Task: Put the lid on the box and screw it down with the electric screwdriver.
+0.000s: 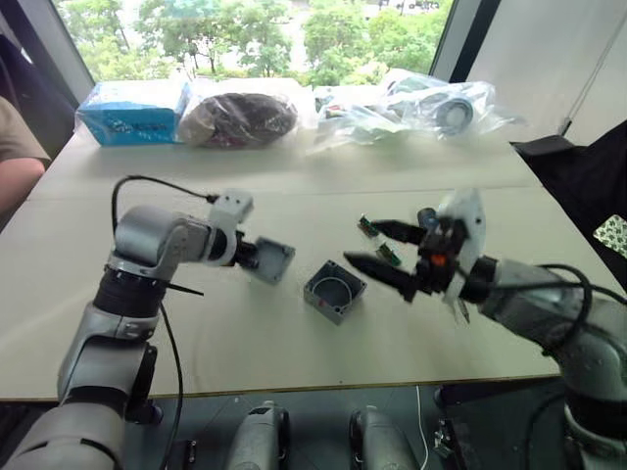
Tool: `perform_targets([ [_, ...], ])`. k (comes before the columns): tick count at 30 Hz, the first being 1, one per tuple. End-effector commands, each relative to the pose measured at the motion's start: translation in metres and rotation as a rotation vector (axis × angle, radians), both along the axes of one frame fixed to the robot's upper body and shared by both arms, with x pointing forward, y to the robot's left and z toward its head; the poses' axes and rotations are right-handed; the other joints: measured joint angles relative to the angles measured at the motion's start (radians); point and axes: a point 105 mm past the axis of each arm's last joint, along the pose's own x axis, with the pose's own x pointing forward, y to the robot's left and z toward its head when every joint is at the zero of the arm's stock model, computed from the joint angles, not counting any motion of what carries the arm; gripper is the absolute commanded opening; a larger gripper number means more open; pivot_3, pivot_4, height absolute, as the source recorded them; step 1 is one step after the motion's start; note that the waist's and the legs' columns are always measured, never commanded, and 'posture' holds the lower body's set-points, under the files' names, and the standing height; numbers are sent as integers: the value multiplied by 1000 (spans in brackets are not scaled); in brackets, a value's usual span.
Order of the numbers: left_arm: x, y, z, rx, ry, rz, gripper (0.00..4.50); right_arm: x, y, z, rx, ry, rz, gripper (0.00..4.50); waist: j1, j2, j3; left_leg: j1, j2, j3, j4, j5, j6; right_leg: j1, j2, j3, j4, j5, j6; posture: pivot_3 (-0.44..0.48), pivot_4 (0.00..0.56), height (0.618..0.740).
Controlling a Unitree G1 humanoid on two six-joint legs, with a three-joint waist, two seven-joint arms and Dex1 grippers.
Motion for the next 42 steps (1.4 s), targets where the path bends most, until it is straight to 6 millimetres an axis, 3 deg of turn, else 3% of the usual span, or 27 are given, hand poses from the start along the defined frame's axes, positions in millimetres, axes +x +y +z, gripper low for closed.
perform_targets([
  [1, 21, -10, 67, -142, -353, -30, 71, 29, 5, 3, 134, 91, -45, 4500, 1, 0, 0, 0, 0, 0, 0, 0, 0, 0, 0, 0, 0, 0, 0, 0, 150, 740],
  [6, 15, -47, 91, -252, -536, -131, 71, 61, 21, 3, 208, 187, -75, 4500, -1, 0, 0, -3, -2, 3, 0, 0, 0, -2, -2, 1, -1, 3, 3, 0, 150, 740],
  [11, 10, -73, 87, -279, -559, -181, 71, 74, 18, 3, 202, 222, -128, 4500, -2, 0, 0, -7, -2, 3, 1, 0, 0, -7, -1, 1, 0, 3, 4, 0, 150, 740],
  [23, 4, -85, 81, -304, -536, -224, 71, 70, 6, 9, 249, 210, -157, 4500, -5, 0, 0, -7, -2, 3, 1, 0, 0, -7, 0, 1, 0, 3, 4, 0, 150, 740],
  [24, 4, -85, 81, -305, -533, -225, 20, 70, 5, 9, 251, 209, -160, 4213, -5, 0, 0, -7, -2, 3, 1, 0, 0, -7, -1, 1, 0, 3, 4, 0, 150, 740],
  [25, 5, -85, 81, -306, -532, -225, 20, 70, 5, 9, 253, 207, -164, 4213, -5, 0, 0, -7, -2, 3, 1, 0, 0, -7, 0, 1, 0, 3, 4, 0, 150, 740],
  [29, 5, -86, 82, -311, -529, -230, 0, 68, 6, 7, 250, 205, -165, 2957, -6, 0, 0, -7, -2, 3, 1, 0, 0, -7, 0, 1, 0, 3, 4, 0, 150, 740],
  [36, -1, -91, 83, -334, -521, -264, 0, 67, 8, 7, 269, 208, -150, 213, -6, 0, 0, -7, -1, 3, 1, 0, 0, -7, 0, 1, 0, 3, 4, 0, 150, 740],
  [42, -4, -91, 82, -345, -516, -277, 0, 67, 10, 5, 285, 222, -132, 111, -7, 0, 0, -7, -1, 3, 1, 0, 0, -7, 0, 1, 0, 3, 4, 0, 150, 740],
])
